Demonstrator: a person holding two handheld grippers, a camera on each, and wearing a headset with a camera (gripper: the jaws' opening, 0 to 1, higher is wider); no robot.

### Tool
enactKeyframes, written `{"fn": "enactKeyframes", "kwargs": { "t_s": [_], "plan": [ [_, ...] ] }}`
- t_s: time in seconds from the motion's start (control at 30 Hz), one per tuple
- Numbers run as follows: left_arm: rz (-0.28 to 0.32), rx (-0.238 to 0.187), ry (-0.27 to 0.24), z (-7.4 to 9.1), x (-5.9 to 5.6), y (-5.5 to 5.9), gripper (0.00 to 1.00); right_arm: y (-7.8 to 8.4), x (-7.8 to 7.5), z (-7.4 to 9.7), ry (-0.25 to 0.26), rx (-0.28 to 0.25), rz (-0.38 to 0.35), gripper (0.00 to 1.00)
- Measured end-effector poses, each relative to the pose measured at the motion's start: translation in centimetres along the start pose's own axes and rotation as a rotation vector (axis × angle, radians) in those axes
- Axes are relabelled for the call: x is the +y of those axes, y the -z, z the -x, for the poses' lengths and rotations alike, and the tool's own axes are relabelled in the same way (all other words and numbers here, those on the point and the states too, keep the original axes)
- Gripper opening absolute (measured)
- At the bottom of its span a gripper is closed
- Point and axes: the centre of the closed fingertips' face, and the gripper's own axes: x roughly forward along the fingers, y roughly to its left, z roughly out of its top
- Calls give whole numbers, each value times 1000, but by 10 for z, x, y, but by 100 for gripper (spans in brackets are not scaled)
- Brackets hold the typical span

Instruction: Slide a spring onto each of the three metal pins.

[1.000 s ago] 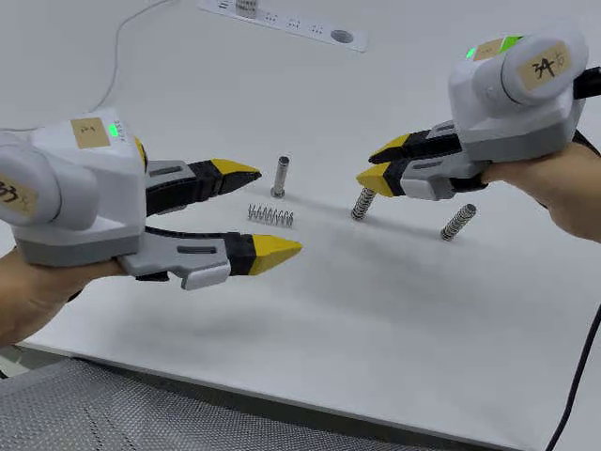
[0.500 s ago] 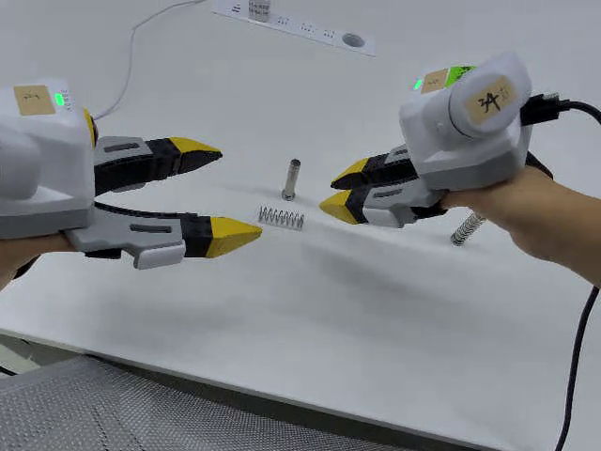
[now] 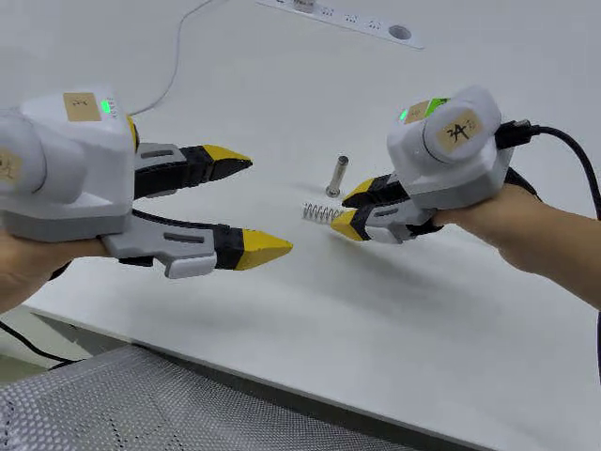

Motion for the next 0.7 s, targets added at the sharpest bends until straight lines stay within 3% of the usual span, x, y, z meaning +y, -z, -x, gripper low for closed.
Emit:
{"fn": "enactKeyframes", "kwargs": {
  "t_s": [0.37,0.4,0.7],
  "plan": [
    [14,-11,4,-7,7,2,62,13,2,0,-42,68,-38,17],
    [13,-9,8,-8,6,1,62,10,2,0,-41,47,-44,17],
    [10,-11,24,-11,0,-2,61,10,8,1,-62,57,-61,11]
  ]
}}
